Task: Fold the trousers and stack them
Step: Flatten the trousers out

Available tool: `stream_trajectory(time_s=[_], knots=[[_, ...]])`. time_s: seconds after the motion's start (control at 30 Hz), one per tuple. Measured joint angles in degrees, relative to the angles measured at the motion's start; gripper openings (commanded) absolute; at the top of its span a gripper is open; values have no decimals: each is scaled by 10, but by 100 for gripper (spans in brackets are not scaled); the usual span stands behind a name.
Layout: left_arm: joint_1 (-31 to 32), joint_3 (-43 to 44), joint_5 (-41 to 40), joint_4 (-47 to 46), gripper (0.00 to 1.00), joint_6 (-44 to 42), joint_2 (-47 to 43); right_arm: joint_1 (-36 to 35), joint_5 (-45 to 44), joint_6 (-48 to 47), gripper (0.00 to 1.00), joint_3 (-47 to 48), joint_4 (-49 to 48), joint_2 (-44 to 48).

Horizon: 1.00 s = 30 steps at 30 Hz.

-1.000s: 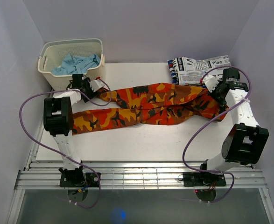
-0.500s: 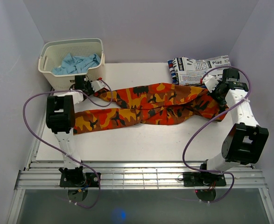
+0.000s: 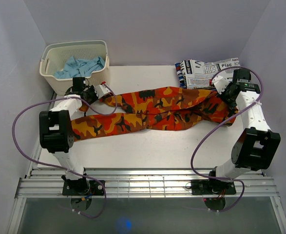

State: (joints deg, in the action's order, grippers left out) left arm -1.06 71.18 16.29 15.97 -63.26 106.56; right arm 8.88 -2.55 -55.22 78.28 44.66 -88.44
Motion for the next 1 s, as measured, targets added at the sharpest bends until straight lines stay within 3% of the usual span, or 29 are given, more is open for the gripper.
stream_trajectory(time_s=[0.17, 0.37, 0.67, 0.87, 1.0], knots=[[-1, 3, 20, 30, 0, 25, -71, 0, 5, 10, 8, 14, 5, -3], [-31, 94, 72, 143, 0, 56, -91, 6, 23, 14, 8, 44, 2, 0], [-198, 96, 205, 383, 0, -18, -261, 129, 87, -69, 8, -57, -26, 141], [-232, -51, 201, 504, 0, -136, -337, 183, 120, -181, 8, -189, -31, 214], [-231, -174, 154, 496, 0, -151, -286, 176, 119, -245, 8, -246, -7, 195]])
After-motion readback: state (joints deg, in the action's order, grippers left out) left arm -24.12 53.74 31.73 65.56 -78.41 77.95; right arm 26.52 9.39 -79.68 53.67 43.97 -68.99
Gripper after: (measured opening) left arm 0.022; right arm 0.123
